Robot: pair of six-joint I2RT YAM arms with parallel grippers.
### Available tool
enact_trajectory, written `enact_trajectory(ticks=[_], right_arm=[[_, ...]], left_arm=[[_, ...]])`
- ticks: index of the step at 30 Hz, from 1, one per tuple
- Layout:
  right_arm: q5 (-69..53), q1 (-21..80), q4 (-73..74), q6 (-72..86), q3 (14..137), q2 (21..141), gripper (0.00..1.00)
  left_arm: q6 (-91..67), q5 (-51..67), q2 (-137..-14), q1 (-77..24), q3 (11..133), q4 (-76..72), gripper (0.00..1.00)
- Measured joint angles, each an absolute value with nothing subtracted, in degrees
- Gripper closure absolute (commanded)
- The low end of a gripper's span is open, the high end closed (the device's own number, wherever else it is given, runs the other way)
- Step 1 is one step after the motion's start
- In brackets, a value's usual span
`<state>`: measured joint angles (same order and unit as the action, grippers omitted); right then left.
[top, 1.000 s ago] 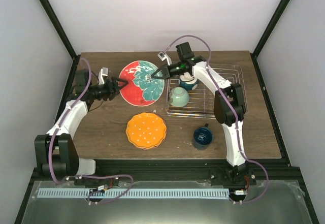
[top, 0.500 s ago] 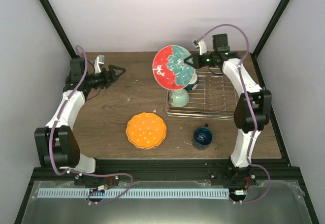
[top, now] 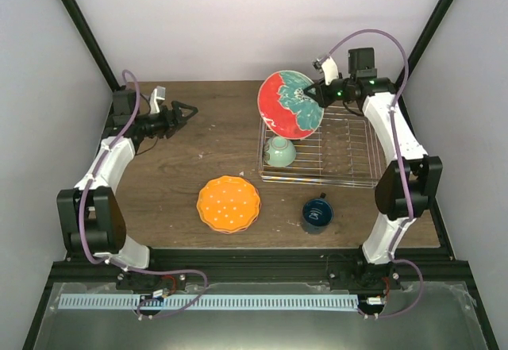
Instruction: Load the mixed dishes into the dish rack
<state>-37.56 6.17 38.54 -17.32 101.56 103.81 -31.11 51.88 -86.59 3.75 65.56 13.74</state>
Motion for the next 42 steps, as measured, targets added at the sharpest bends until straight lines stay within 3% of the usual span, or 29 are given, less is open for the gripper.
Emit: enact_trajectory(ticks=[13, 42], right_arm=[[-25.4, 4.8, 36.5, -40.6, 89.3, 85.9, 0.99], [-7.4, 2.7, 30.0, -72.4, 82.3, 85.3, 0.99]], left_arm=[[-29.7, 53.2, -89.5, 3.7, 68.2, 15.2, 0.08], [-29.9, 54.1, -89.9, 3.6, 66.6, 15.1, 0.08]])
